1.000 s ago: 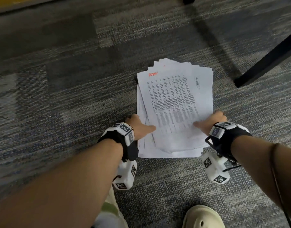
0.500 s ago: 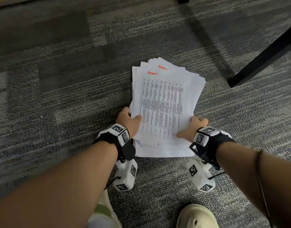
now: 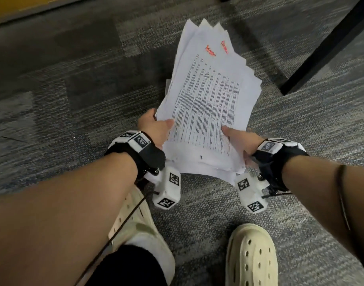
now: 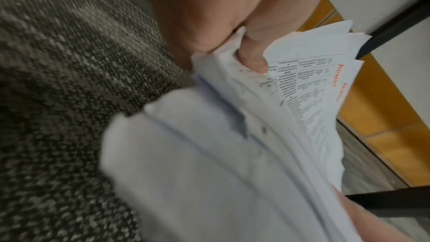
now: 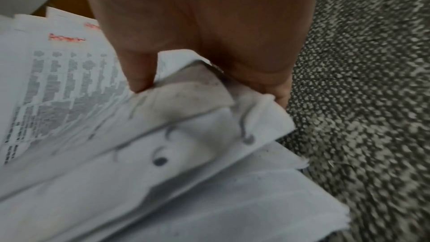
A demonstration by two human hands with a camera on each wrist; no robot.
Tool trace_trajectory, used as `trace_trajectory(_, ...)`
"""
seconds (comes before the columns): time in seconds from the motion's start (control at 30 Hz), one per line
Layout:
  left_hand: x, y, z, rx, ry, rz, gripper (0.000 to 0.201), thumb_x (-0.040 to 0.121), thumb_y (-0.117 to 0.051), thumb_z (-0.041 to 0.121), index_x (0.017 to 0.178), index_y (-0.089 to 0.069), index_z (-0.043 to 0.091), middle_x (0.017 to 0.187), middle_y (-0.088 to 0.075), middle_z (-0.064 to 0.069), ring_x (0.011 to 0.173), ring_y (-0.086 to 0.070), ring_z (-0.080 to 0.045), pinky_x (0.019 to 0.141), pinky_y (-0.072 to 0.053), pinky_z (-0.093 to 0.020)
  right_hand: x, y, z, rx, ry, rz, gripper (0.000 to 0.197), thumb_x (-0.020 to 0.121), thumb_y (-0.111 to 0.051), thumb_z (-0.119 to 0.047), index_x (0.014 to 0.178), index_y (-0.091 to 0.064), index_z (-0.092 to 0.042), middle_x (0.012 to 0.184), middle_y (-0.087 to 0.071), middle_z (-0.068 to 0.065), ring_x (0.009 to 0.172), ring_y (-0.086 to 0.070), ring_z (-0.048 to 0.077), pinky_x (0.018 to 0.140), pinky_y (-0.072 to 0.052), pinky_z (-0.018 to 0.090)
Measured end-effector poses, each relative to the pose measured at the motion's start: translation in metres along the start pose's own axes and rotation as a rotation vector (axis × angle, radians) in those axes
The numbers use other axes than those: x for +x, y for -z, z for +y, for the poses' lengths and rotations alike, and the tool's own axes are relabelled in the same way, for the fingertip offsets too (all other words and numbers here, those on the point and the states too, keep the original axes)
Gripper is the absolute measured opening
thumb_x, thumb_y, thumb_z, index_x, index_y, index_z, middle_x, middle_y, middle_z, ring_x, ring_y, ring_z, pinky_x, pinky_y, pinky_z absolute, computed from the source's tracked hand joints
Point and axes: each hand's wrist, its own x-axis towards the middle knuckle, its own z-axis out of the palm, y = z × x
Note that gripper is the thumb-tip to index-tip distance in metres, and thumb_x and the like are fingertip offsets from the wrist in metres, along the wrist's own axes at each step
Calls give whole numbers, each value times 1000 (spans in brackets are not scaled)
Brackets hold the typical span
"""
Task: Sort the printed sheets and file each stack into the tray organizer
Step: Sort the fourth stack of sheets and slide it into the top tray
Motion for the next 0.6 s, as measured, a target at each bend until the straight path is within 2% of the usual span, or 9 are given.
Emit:
trace_trajectory(0.03,-9,8,7,-6,-8,-13,28,91,-61,1,119,-60,5,108,-65,-5,97,-62,-20,89,-51,-32,-14,-1,-3,23,20,-50,49,83,-52,-64,94,-61,-18,52,-55,-6,28,-47,-4,30,-33,9)
trace_trajectory(0.07,-21,19,15,-1,-28,-29,31,92,-61,3,122,-58,5,115,-65,-7,103,-63,-23,95,-50,-36,-32,1,-5,35,58,-97,56,85,-48,-65,116,-61,-20,71,-68,-5,51,-63,-4,49,-49,11)
trace_trajectory(0.1,-35,30,23,22,-48,-43,33,92,-61,5,125,-56,4,120,-64,-8,109,-61,-24,100,-48,-40,-53,3,-7,94,85,-136,62,86,-47,-64,129,-55,-21,102,-71,0,86,-69,7,77,-55,21)
trace_trajectory(0.13,-48,39,29,41,-61,-51,36,92,-62,6,126,-54,2,123,-63,-8,112,-60,-25,103,-46,-42,-72,6,-8,169,84,-183,64,86,-49,-63,134,-51,-21,125,-63,6,111,-62,21,96,-49,36)
trace_trajectory(0.17,-63,48,36,43,-60,-52,36,91,-63,7,126,-54,1,123,-62,-9,113,-60,-26,103,-45,-44,-95,12,-10,237,81,-218,64,85,-51,-61,133,-50,-21,133,-57,9,120,-56,29,103,-43,46)
trace_trajectory(0.3,-126,87,68,81,-29,-77,19,85,-68,13,99,-58,4,117,-63,-27,107,-63,-41,93,-51,-55,-180,35,-23,297,89,-209,72,78,-55,-67,134,-50,-20,136,-53,10,126,-49,34,106,-38,49)
trace_trajectory(0.4,-171,117,101,174,-49,-99,26,88,-66,15,71,-46,12,96,-60,-23,91,-61,-34,93,-51,-52,-223,47,-38,199,154,-169,111,45,-64,-86,136,-49,-25,139,-50,1,124,-50,29,103,-38,46)
trace_trajectory(0.53,-219,148,133,333,-102,-98,32,89,-62,13,65,-41,14,74,-50,-7,85,-52,-25,87,-51,-40,-272,58,-46,167,98,-43,73,56,-84,-55,108,-62,-8,76,-71,7,75,-63,24,70,-54,36)
trace_trajectory(0.6,-247,163,150,352,-133,-76,31,88,-60,9,65,-40,16,70,-48,-3,83,-52,-26,84,-51,-39,-299,66,-55,83,117,-63,83,45,-89,-50,113,-66,-8,93,-73,10,80,-68,26,77,-57,43)
